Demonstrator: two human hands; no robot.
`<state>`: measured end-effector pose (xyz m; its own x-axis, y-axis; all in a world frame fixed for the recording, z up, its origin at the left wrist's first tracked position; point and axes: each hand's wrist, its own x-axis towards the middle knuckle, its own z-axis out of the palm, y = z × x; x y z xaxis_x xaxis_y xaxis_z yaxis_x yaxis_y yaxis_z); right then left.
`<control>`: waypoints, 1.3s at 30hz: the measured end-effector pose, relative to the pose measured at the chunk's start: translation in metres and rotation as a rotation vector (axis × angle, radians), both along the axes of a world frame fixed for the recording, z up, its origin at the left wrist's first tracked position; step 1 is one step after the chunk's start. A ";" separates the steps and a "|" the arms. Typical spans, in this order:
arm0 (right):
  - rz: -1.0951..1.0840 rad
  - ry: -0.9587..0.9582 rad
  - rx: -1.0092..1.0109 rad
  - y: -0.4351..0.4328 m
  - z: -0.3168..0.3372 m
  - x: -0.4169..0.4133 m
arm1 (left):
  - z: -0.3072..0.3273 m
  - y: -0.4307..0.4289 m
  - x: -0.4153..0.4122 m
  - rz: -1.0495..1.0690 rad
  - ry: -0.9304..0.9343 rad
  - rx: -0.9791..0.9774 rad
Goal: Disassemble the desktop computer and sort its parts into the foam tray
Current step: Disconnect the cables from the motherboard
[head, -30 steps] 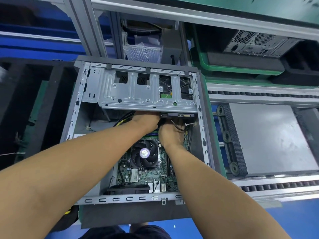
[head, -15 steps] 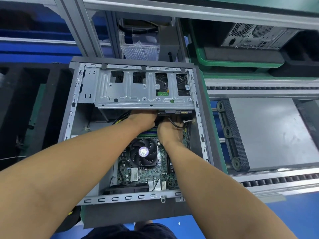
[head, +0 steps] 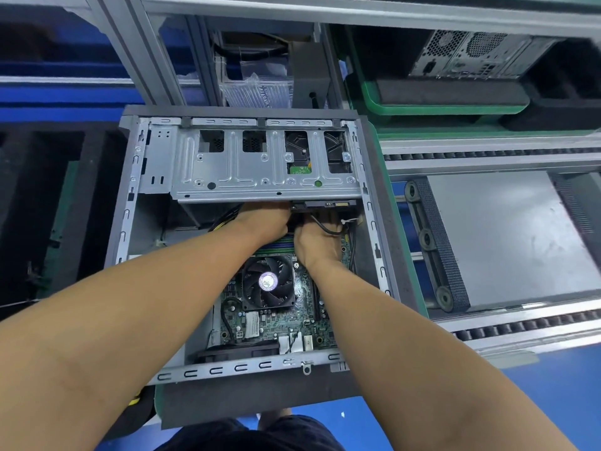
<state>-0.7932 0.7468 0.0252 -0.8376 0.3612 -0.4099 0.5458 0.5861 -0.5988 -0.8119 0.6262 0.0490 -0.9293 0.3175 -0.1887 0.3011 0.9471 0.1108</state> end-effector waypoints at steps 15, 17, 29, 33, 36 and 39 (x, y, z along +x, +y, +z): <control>0.168 -0.042 0.138 0.002 0.006 -0.003 | -0.001 -0.002 -0.001 -0.076 0.042 -0.061; 0.140 -0.056 0.119 0.002 0.004 -0.004 | -0.002 -0.002 -0.002 -0.018 -0.027 -0.027; 0.152 0.001 0.122 0.000 0.001 -0.005 | -0.001 0.005 0.006 -0.026 0.087 -0.073; 0.155 0.012 0.148 0.000 0.002 -0.004 | -0.003 0.003 0.001 -0.057 0.057 -0.151; 0.230 0.041 0.205 0.001 0.001 -0.004 | -0.002 0.000 -0.003 -0.046 -0.029 -0.106; 0.211 0.017 0.174 0.000 0.002 -0.005 | -0.001 0.001 0.000 0.006 -0.047 -0.045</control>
<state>-0.7979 0.7465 0.0275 -0.9082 0.2415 -0.3419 0.3911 0.7807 -0.4874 -0.8118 0.6274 0.0483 -0.9209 0.3022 -0.2461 0.2908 0.9532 0.0824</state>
